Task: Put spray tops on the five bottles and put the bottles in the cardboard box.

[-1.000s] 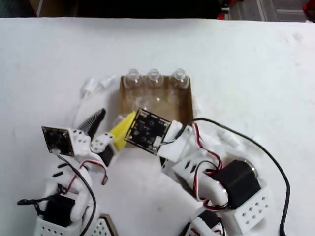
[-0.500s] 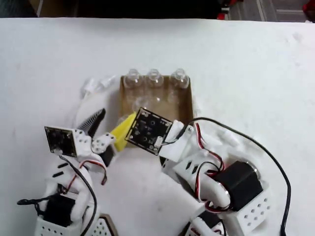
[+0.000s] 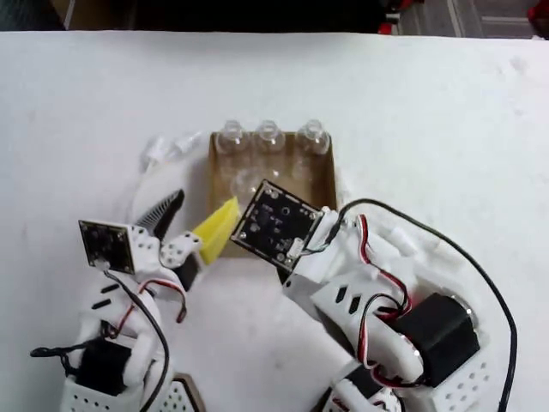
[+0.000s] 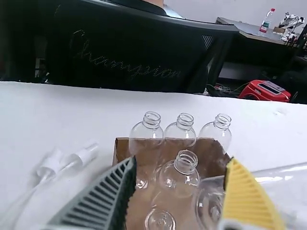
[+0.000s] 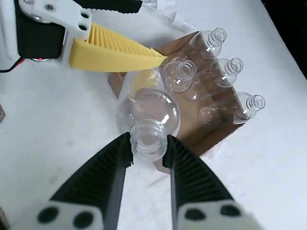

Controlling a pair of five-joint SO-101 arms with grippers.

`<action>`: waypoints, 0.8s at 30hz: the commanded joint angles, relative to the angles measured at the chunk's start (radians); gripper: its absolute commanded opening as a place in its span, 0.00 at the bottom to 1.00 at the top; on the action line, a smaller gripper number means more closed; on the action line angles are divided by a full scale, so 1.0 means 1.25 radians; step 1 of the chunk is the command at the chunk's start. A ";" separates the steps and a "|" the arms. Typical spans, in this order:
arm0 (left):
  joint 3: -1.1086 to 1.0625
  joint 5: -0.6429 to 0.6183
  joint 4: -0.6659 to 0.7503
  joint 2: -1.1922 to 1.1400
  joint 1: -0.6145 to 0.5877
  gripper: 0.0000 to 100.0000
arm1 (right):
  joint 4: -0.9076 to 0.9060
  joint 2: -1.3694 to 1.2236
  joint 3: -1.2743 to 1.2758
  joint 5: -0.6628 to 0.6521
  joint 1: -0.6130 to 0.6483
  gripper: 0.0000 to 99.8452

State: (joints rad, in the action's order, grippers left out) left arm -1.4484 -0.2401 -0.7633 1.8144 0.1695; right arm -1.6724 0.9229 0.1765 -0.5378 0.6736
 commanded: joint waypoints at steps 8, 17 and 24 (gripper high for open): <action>0.010 0.004 0.016 -0.006 -0.039 0.28 | -0.006 0.008 -0.039 0.007 -0.047 0.01; 0.012 -0.068 0.022 -0.006 -0.155 0.28 | -0.036 -0.003 -0.074 -0.002 -0.193 0.01; -0.002 -0.069 0.055 -0.006 -0.266 0.25 | -0.036 -0.160 -0.074 -0.043 -0.284 0.01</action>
State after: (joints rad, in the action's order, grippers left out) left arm -1.4484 -0.3107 -0.7403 1.7990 -0.1143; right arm -1.6985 0.8186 0.1181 -0.5715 0.3514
